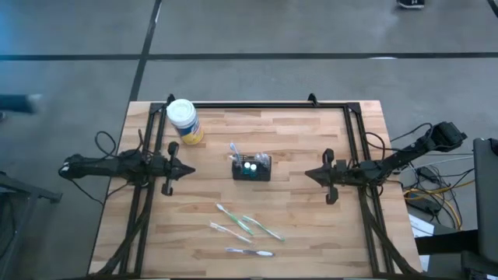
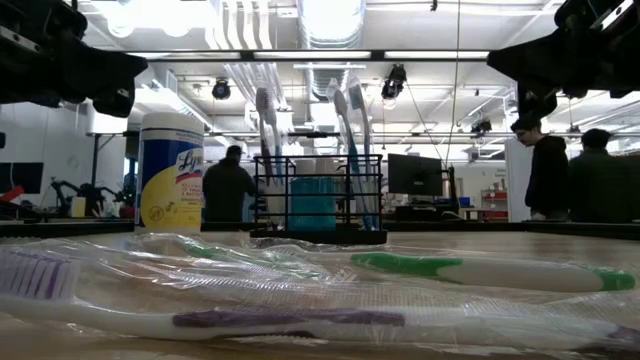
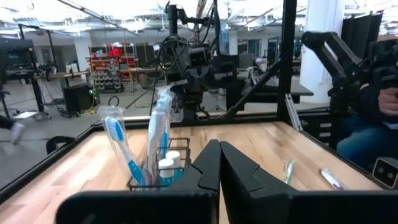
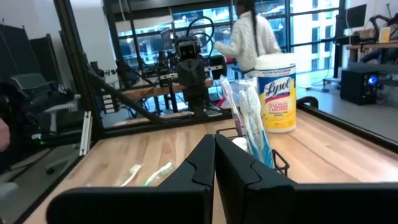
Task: Pick & Place toothbrushing station
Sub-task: Put the right green toothbrush into the mesh organizer
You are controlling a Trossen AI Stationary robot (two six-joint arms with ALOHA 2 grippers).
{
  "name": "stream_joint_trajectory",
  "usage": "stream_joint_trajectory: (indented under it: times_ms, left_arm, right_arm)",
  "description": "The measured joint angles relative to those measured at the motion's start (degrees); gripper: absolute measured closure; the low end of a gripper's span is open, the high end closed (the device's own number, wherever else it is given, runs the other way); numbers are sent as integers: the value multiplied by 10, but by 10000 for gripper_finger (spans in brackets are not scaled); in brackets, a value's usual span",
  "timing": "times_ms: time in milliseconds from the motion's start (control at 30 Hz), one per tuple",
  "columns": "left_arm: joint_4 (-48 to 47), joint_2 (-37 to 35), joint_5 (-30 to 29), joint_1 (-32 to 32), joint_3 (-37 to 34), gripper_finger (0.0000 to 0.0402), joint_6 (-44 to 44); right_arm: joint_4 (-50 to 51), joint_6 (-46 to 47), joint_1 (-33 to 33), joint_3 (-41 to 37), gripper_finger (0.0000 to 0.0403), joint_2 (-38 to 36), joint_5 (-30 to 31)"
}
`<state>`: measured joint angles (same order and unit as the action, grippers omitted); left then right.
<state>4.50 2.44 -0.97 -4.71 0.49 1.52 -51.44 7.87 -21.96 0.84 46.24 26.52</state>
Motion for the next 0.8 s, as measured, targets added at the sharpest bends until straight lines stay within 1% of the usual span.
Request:
stream_joint_trajectory:
  times_ms: [233, 600, 800]
  left_arm:
    - [-15, 0, 0, 0, 0, 393, -7]
    - [-21, 0, -1, 0, 0, 390, 7]
    - [-20, 0, -7, 0, 0, 390, 9]
  right_arm:
    - [4, 38, 0, 0, 394, 0, 0]
    - [3, 18, 0, 0, 394, 0, 4]
    - [5, 29, 0, 13, 394, 1, 6]
